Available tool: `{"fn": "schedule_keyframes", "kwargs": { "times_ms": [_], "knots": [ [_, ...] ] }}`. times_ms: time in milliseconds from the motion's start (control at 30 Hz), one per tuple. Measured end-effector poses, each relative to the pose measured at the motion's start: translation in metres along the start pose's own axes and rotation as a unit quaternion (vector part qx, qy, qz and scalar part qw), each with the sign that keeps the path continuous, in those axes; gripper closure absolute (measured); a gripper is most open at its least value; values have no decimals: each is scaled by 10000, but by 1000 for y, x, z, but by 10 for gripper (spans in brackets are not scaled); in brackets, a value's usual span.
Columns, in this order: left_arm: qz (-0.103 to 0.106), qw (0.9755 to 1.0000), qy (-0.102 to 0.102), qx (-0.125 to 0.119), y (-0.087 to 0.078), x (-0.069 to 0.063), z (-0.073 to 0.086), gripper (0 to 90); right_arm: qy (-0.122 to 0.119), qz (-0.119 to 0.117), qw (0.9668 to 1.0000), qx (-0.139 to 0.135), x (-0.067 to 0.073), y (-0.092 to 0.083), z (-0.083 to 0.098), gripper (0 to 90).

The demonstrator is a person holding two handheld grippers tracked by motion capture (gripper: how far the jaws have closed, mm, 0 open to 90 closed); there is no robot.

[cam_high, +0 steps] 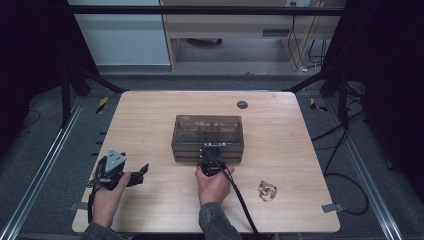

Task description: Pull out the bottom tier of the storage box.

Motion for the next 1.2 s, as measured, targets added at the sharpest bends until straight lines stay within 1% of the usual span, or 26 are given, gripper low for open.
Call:
{"fn": "schedule_keyframes", "kwargs": {
  "times_ms": [1100, 1200],
  "knots": [
    [14, 10000, -5, 21, 0, 0, 0, 62, -15, -54, 10000, 30, 0, -4, 7, 570],
    [5, 10000, -17, 15, 0, 1, 1, 62, -48, -53, 10000, 18, 0, -5, 7, 570]
  ]
}}
Point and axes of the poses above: each handheld gripper's, and its own axes: y roughly forward along the jaws, z roughly out of its underside, x roughly to its left, the point moved 9 cm from there along y, roughly forward along the jaws, and after that the axes turned 8 degrees about z, right-handed, at the moved point
